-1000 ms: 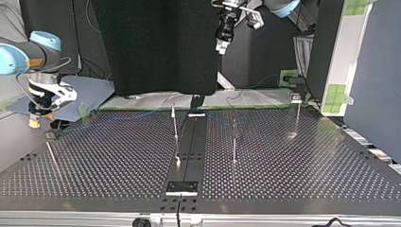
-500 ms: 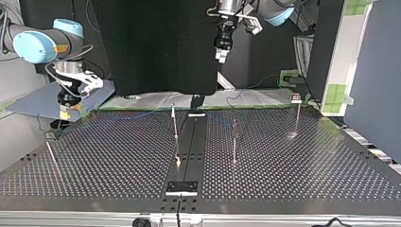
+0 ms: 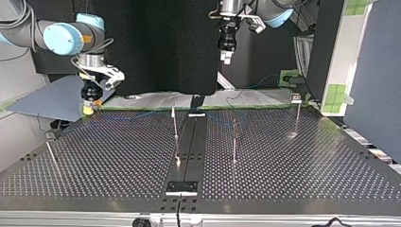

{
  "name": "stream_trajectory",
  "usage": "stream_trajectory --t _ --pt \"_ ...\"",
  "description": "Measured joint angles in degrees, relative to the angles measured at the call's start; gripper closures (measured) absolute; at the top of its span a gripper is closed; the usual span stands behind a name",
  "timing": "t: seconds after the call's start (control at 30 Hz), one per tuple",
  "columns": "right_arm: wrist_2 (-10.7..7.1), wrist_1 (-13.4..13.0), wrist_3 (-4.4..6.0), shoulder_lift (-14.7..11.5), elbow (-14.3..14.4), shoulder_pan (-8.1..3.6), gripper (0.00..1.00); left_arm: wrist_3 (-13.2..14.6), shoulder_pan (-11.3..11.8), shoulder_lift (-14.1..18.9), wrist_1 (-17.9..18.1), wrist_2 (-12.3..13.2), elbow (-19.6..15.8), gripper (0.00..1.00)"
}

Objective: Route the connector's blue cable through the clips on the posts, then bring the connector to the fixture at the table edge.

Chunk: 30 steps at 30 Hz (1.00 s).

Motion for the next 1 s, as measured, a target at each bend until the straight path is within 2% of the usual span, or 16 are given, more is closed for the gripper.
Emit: stream_trajectory --t 0.3,0.43,0.67,0.83,1.0 --pt "3.49 -0.96 0.0 0.27 1.11 4.79 0.0 0.1 -0.07 0.0 -0.01 0.39 0.0 0.0" --pt "3.99 -2.31 0.06 0.35 2.59 6.68 0.0 0.11 -0.09 0.0 0.04 0.42 0.0 0.0" --pt "4.11 -5.16 0.19 0.58 5.23 10.65 0.0 0.12 -0.09 0.0 0.2 0.43 0.0 0.0" --pt "4.26 -5.6 0.95 0.66 5.73 13.38 0.0 0.07 -0.09 0.0 0.25 0.43 0.0 0.0" --pt "5.9 -5.83 1.46 0.75 6.18 15.99 0.0 0.06 0.0 0.0 0.2 0.27 0.0 0.0"
